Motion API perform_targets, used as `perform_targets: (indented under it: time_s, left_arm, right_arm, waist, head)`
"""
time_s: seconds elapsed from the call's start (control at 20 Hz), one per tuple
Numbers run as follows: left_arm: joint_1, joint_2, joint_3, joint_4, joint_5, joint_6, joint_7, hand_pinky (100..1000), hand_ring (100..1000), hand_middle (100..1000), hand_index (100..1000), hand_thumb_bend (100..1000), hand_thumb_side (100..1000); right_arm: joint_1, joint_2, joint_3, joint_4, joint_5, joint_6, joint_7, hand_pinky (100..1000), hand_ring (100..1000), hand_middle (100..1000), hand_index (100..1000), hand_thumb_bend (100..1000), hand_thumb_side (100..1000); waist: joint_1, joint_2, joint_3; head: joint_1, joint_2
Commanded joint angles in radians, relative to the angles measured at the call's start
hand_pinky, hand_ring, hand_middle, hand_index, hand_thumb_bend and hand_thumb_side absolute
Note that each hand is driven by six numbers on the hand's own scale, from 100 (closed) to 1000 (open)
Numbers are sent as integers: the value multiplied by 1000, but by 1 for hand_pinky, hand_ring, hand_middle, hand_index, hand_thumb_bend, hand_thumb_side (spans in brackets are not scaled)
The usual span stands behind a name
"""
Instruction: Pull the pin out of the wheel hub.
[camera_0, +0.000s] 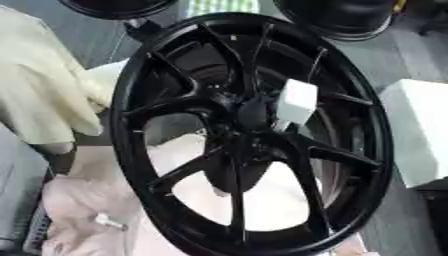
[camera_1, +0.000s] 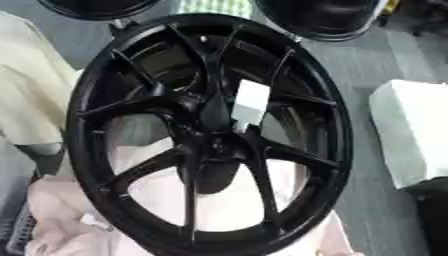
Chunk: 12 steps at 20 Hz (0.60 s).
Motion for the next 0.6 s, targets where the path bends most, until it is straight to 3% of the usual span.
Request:
perform_targets:
  time_s: [0.05, 0.2, 0.6]
  left_arm:
    - [0, 48, 12, -20, -8, -5, 3, 521, 621, 544, 640, 133, 711]
    - [7, 51, 14, -20, -10, -9, 6, 520, 621, 544, 641, 131, 706]
    - [26, 43, 22, -15, -6, -5, 15, 520, 623, 545, 641, 137, 712]
  right_arm:
    - [-38, -83, 21, 2, 25, -45, 22, 809, 747, 737, 782, 438, 344]
    - [-106, -89, 83, -6, 69, -60, 67, 807, 750, 743, 791, 440, 361]
    - [-306, 41, 187, 46, 127, -47, 178, 801, 747, 747, 792, 444, 375]
  waist:
    - [12, -26, -2]
    - [26, -30, 0]
    - [45, -56, -6]
  head:
    - [-17, -2]
    - [-34, -7]
    - [-49, 9]
